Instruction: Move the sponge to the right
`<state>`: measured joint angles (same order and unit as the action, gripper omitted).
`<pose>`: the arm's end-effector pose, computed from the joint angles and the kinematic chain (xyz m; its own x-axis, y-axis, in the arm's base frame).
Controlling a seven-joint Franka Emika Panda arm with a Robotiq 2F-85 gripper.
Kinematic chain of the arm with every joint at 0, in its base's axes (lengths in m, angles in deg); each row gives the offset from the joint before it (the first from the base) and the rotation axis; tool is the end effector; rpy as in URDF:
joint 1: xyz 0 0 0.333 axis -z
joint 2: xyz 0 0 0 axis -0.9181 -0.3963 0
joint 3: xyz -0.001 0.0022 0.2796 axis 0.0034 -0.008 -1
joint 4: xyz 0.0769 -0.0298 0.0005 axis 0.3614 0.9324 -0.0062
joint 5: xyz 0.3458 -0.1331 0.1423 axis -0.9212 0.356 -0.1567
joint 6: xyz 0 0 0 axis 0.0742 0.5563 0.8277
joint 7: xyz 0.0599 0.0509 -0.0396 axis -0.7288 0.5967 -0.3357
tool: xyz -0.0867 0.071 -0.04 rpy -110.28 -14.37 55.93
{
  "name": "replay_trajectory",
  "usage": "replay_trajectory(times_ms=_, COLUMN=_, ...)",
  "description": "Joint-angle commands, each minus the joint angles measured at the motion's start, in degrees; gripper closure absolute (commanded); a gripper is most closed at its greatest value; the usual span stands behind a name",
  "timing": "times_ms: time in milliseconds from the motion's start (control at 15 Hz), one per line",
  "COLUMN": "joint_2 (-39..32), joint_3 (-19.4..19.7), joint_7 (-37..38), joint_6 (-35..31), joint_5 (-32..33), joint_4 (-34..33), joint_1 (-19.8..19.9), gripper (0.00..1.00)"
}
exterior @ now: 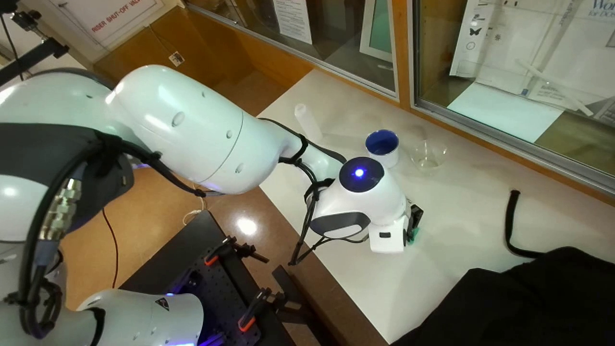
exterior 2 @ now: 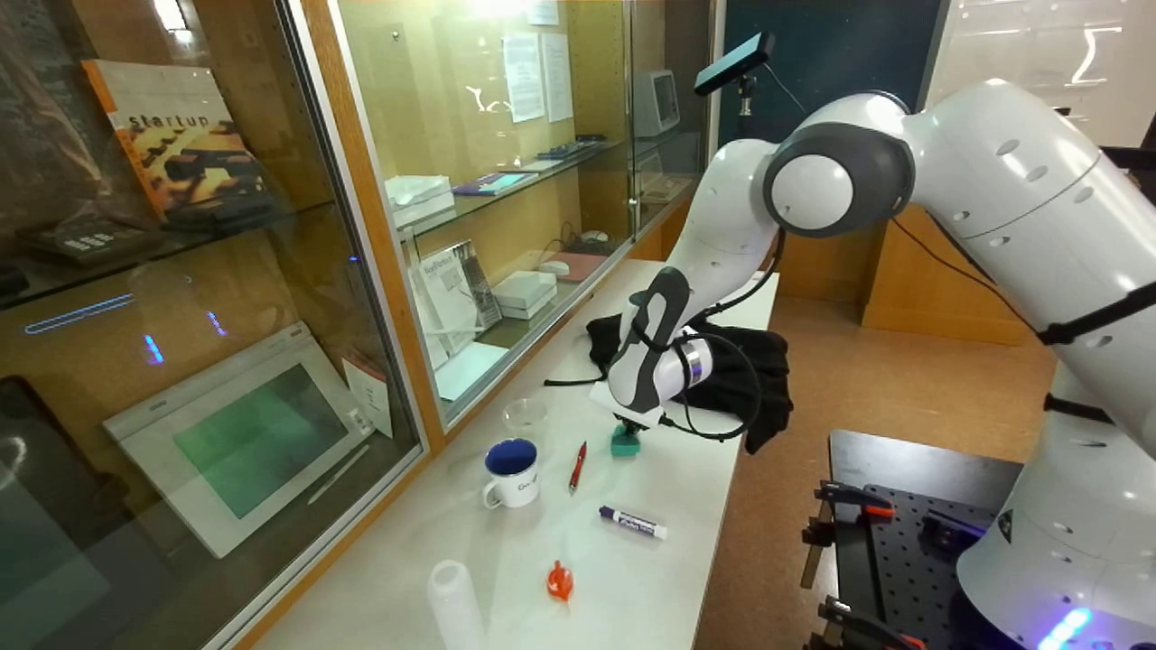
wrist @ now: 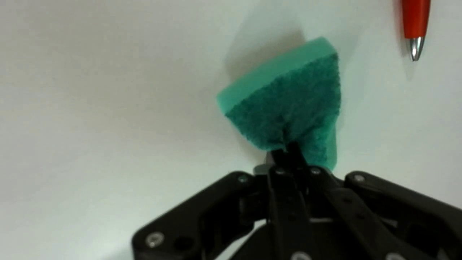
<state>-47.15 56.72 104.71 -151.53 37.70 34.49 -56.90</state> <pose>0.5147 -0.2337 0.0276 -0.1288 -0.9836 0.1259 -0.9807 0.1076 -0.1632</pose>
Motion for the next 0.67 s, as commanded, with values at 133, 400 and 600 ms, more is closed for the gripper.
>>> replay_trajectory(times_ms=133, joint_2=1.02, joint_3=0.53, joint_7=-3.34, joint_6=2.18, joint_5=-2.79, joint_4=1.98, joint_1=4.36, gripper=0.99)
replay_trajectory(times_ms=400, joint_2=0.56, joint_3=4.78, joint_7=-2.02, joint_6=3.49, joint_5=-3.0, joint_4=2.01, joint_1=3.66, gripper=0.99)
replay_trajectory(times_ms=600, joint_2=0.86, joint_3=5.08, joint_7=-3.43, joint_6=5.48, joint_5=-2.08, joint_4=2.01, joint_1=3.78, gripper=0.99)
